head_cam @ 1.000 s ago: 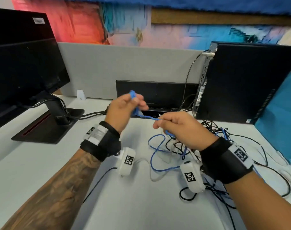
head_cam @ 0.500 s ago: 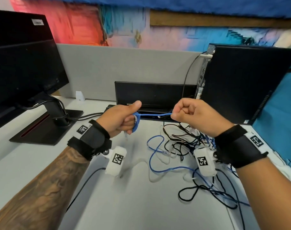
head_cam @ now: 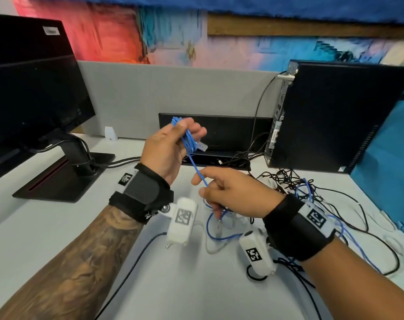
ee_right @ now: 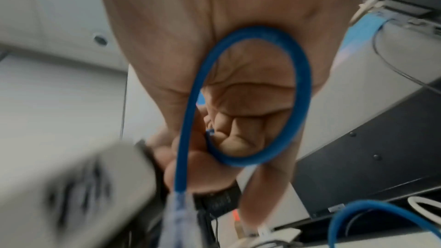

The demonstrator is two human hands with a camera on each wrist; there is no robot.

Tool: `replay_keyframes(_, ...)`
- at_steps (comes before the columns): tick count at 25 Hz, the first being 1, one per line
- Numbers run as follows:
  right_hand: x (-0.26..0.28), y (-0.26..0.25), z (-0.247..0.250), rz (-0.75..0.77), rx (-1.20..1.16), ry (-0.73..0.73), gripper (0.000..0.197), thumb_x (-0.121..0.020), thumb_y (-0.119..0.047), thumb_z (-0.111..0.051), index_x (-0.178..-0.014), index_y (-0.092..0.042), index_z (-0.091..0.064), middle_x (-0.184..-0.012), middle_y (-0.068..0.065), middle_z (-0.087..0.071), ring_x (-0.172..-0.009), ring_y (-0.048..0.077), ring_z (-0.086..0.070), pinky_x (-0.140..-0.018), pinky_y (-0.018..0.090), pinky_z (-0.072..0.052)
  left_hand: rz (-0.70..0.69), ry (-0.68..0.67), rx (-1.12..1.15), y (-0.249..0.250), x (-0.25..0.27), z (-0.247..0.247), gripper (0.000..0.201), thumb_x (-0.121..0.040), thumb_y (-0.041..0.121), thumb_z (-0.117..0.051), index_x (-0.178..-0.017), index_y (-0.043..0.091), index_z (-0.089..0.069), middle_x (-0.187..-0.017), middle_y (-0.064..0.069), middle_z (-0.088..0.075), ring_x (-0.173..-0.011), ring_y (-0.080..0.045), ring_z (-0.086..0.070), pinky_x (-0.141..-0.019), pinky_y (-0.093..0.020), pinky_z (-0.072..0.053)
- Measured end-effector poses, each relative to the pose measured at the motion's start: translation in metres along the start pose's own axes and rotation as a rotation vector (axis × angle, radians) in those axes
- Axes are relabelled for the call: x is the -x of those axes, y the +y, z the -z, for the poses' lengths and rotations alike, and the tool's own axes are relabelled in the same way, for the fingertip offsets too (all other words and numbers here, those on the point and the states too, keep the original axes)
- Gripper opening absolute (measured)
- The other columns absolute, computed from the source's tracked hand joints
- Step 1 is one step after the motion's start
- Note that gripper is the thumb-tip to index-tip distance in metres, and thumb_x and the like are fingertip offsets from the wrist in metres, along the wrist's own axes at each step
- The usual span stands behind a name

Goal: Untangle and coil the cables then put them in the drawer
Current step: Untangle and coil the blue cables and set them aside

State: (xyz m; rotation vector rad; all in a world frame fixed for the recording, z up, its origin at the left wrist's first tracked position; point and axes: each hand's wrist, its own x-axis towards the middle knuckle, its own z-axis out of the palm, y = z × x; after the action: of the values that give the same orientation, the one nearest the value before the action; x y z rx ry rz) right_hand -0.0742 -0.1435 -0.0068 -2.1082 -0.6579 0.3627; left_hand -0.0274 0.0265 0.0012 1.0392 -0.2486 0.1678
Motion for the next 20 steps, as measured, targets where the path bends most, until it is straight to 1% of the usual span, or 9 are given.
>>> replay_keyframes(2, 0.004, -0.001, 0.006, -0.046, 0.038, -0.026, 0.022, -0.099, -0.016, -0.058, -0.121, -0.020, -0.059, -0.063, 0.005, -0.064, -0.054, 0.020, -0.062, -0.067, 0.042, -0.061, -0.116, -0.039, -0.364, -0.008, 0.003, 0.007, 0.018, -0.100, 0.008, -0.052, -0.100, 0.000, -0.068, -0.089, -0.007, -0.074, -0.089, -0.026, -0.074, -0.083, -0.032, -0.057)
replay_keyframes(4, 0.009, -0.002, 0.015, -0.039, 0.165, 0.022, 0.019, -0.097, -0.019, -0.061, -0.116, -0.023, -0.065, -0.059, 0.001, -0.065, -0.053, 0.017, -0.061, -0.070, 0.044, -0.061, -0.223, -0.104, -0.724, -0.015, 0.003, 0.019, 0.018, -0.100, 0.010, -0.055, -0.096, -0.001, -0.069, -0.088, -0.004, -0.074, -0.084, -0.019, -0.074, -0.085, -0.035, -0.057)
replay_keyframes(7, 0.017, -0.002, 0.036, 0.085, 0.271, 0.239, 0.011, -0.096, -0.026, -0.066, -0.090, -0.020, -0.073, -0.054, 0.001, -0.056, -0.050, 0.012, -0.053, -0.062, 0.037, -0.055, -0.143, -0.284, -1.065, -0.018, 0.011, 0.028, 0.028, -0.099, 0.032, -0.055, -0.088, 0.010, -0.068, -0.076, -0.001, -0.071, -0.075, -0.014, -0.069, -0.083, -0.043, -0.056)
replay_keyframes(9, 0.018, 0.002, 0.050, 0.142, 0.270, 0.338, 0.013, -0.095, -0.027, -0.068, -0.086, -0.019, -0.073, -0.056, 0.001, -0.058, -0.051, 0.009, -0.055, -0.059, 0.026, -0.052, -0.049, -0.446, -1.192, -0.018, 0.021, 0.024, 0.039, -0.098, 0.044, -0.052, -0.083, 0.010, -0.062, -0.074, -0.007, -0.064, -0.068, -0.013, -0.061, -0.076, -0.043, -0.055)
replay_keyframes(10, 0.019, 0.005, 0.056, 0.151, 0.244, 0.364, 0.013, -0.095, -0.027, -0.068, -0.087, -0.020, -0.074, -0.057, -0.002, -0.058, -0.052, 0.008, -0.054, -0.059, 0.022, -0.051, -0.024, -0.478, -1.209, -0.017, 0.026, 0.019, 0.039, -0.099, 0.044, -0.052, -0.083, 0.009, -0.061, -0.074, -0.009, -0.061, -0.066, -0.013, -0.056, -0.074, -0.042, -0.053)
replay_keyframes(12, 0.019, 0.011, 0.063, 0.148, 0.193, 0.380, 0.014, -0.097, -0.026, -0.064, -0.090, -0.021, -0.075, -0.061, -0.007, -0.060, -0.056, 0.003, -0.054, -0.059, 0.016, -0.048, 0.062, -0.422, -1.037, -0.012, 0.029, 0.014, 0.034, -0.100, 0.034, -0.052, -0.076, 0.011, -0.056, -0.063, 0.001, -0.054, -0.059, -0.009, -0.050, -0.070, -0.037, -0.054)
replay_keyframes(15, 0.016, 0.020, 0.068, 0.129, 0.031, 0.452, 0.029, -0.102, -0.025, -0.056, -0.082, -0.010, -0.070, -0.066, -0.005, -0.062, -0.060, 0.002, -0.057, -0.063, 0.014, -0.048, 0.185, -0.348, -0.754, -0.005, 0.028, 0.013, 0.039, -0.101, 0.021, -0.052, -0.063, 0.015, -0.048, -0.050, 0.010, -0.041, -0.048, -0.009, -0.039, -0.063, -0.031, -0.051)
replay_keyframes(18, 0.010, 0.029, 0.067, 0.059, -0.463, 0.650, 0.056, -0.106, -0.040, -0.043, -0.056, -0.015, -0.044, -0.052, -0.002, -0.041, -0.050, 0.012, -0.043, -0.057, 0.020, -0.045, 0.203, -0.317, -0.660, -0.007, 0.030, 0.016, 0.040, -0.097, 0.024, -0.056, -0.060, 0.014, -0.049, -0.047, 0.006, -0.035, -0.042, -0.013, -0.034, -0.052, -0.027, -0.045)
replay_keyframes(20, 0.009, 0.039, 0.073, 0.041, -0.895, 0.732, 0.059, -0.104, -0.051, -0.040, -0.053, -0.022, -0.036, -0.050, -0.005, -0.030, -0.049, 0.014, -0.035, -0.059, 0.027, -0.043, 0.219, -0.252, -0.552, -0.006, 0.028, 0.024, 0.044, -0.092, 0.031, -0.056, -0.051, 0.019, -0.046, -0.045, 0.004, -0.030, -0.039, -0.013, -0.028, -0.049, -0.026, -0.040)
